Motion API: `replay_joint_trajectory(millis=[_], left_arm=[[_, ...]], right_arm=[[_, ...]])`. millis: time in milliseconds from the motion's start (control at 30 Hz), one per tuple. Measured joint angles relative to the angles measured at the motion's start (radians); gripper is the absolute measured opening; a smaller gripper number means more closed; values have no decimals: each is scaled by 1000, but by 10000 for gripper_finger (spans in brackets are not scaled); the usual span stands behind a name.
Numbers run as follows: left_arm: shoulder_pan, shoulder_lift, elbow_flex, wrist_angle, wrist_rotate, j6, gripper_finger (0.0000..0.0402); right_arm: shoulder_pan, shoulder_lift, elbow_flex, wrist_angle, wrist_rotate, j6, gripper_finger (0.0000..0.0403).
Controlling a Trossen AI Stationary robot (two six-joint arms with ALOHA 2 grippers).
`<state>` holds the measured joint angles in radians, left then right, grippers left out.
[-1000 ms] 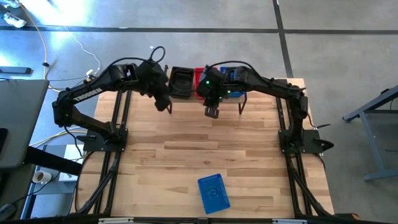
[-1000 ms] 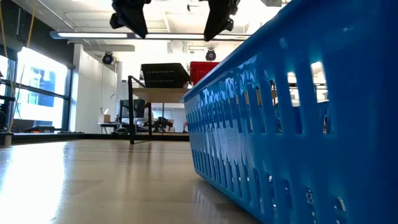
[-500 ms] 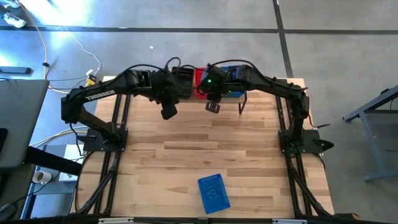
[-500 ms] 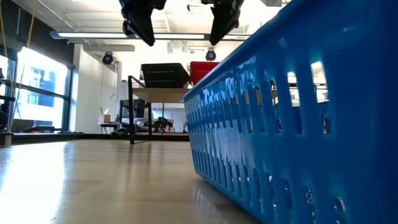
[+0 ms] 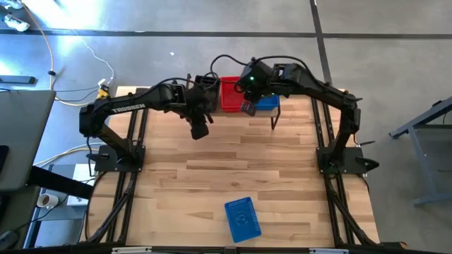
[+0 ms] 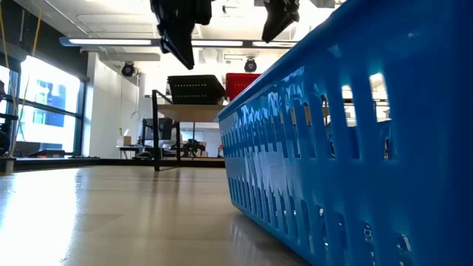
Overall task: Stack baskets on shelf by color
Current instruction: Adjust the black bins on the shelf
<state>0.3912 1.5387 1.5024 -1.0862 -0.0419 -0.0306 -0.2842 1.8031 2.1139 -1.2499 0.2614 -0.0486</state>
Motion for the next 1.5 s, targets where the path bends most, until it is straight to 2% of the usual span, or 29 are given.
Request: replay_joint_trajectory(millis=[400, 1033, 1367, 1500], left_arm=[[3, 26, 0, 110, -46, -10, 71], [48, 95, 0, 139, -106, -10, 71], [46, 95, -1, 186, -93, -10, 71], [43, 66, -1, 169, -34, -19, 71]], right_arm=[[-4, -15, 0, 9, -2, -3, 94], [-3, -15, 0, 1, -9, -3, 94], [-3, -15, 0, 1, -10, 6, 94], [1, -15, 0, -17, -32, 62, 94]])
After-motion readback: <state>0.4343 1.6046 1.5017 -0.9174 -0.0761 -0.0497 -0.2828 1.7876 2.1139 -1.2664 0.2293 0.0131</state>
